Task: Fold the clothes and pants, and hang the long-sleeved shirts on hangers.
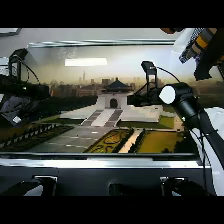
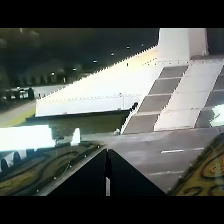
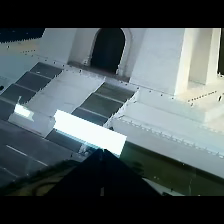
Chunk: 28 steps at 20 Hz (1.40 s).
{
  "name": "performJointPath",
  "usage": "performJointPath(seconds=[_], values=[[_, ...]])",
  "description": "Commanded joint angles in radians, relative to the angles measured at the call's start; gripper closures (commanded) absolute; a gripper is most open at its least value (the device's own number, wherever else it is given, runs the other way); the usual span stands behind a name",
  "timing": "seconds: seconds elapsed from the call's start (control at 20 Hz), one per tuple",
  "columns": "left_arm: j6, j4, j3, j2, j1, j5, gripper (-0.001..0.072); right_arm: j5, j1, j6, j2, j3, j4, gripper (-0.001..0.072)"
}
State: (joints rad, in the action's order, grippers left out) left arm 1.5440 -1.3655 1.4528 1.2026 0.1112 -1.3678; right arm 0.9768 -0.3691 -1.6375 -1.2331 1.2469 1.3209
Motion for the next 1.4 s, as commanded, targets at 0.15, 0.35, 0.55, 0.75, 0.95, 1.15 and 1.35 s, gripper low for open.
performJointPath(seconds=[0.15, 0.35, 0.55, 0.75, 0.95, 1.15, 1.35], values=[[0.000, 0.000, 0.000, 0.000, -0.001, 0.008, 0.0685, 0.000, -0.001, -0.001, 0.001, 0.000, -0.002, 0.0674], [0.000, 0.000, 0.000, 0.000, -0.001, 0.009, 0.0685, -0.016, -0.001, -0.001, 0.001, 0.000, -0.004, 0.0674], [0.053, -0.122, 0.000, 0.015, 0.000, 0.006, -0.0013, -0.014, -0.001, -0.022, 0.001, 0.000, -0.017, 0.0673], [0.237, -0.325, -0.055, 0.063, 0.191, 0.172, -0.0013, -0.007, -0.001, -0.054, 0.001, 0.000, -0.074, 0.0670], [0.290, -0.298, -0.089, 0.208, 0.438, 0.385, -0.0013, -0.006, -0.001, -0.054, 0.001, 0.000, -0.083, 0.0663], [0.290, -0.299, -0.089, 0.402, 0.532, 0.468, -0.0013, -0.006, -0.001, -0.055, 0.001, 0.000, -0.084, 0.0630], [0.290, -0.299, -0.086, 0.538, 0.556, 0.469, -0.0013, -0.008, -0.001, -0.114, 0.001, 0.000, -0.083, 0.0614]])
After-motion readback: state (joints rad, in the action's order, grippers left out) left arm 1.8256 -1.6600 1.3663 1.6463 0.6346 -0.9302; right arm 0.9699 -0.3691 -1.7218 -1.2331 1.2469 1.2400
